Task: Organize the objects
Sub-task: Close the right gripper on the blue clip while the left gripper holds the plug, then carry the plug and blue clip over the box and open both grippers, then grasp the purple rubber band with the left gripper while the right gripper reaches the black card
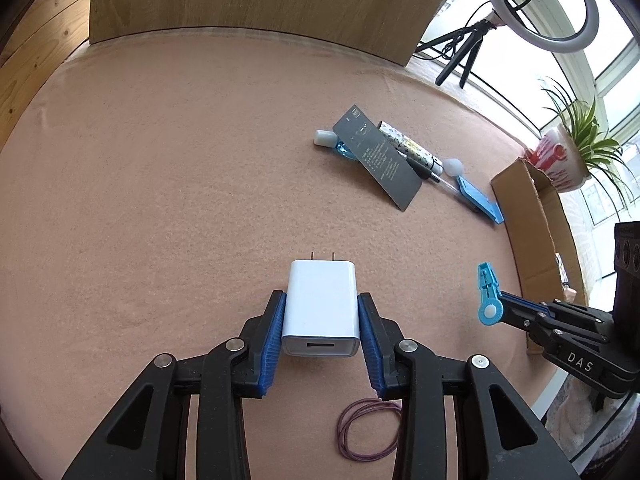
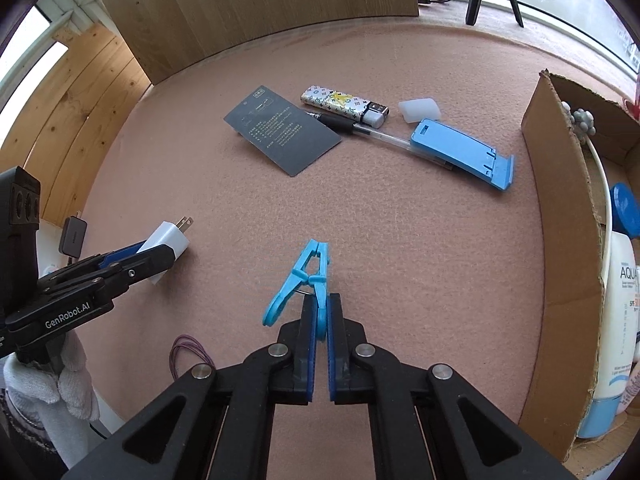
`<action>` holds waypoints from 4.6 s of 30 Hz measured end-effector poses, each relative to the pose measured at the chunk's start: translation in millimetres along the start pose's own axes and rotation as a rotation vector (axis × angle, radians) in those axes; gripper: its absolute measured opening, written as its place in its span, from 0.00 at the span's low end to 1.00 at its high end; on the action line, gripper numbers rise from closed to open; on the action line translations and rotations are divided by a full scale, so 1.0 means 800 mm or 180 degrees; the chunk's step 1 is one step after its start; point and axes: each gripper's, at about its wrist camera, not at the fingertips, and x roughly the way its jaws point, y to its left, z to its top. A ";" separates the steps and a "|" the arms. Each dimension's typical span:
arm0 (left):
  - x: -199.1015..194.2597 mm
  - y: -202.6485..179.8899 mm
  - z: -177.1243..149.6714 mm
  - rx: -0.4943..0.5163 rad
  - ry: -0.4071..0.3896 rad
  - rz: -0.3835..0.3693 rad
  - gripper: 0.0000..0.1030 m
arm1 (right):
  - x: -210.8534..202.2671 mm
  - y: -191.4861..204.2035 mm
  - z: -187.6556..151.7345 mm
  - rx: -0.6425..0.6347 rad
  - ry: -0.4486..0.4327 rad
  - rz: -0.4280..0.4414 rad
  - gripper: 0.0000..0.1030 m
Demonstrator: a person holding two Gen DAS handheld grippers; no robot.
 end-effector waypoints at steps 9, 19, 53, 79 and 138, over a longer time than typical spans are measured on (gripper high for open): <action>0.006 -0.045 0.014 0.0085 -0.0020 -0.0076 0.37 | -0.056 -0.056 -0.013 0.0190 -0.0265 -0.0082 0.04; 0.005 -0.147 0.044 0.0405 -0.0121 -0.0338 0.37 | -0.127 -0.133 -0.035 0.0481 -0.0612 -0.0274 0.04; 0.123 -0.439 0.096 0.1046 -0.0033 -0.0550 0.55 | -0.165 -0.259 -0.065 0.0701 -0.0752 -0.0380 0.04; 0.080 -0.240 0.118 0.0318 -0.0079 0.0002 0.55 | -0.137 -0.221 -0.063 0.0666 -0.0610 -0.0032 0.34; -0.013 -0.031 -0.060 0.0056 0.0229 0.0141 0.23 | -0.106 -0.053 -0.014 -0.0261 -0.0621 -0.0232 0.50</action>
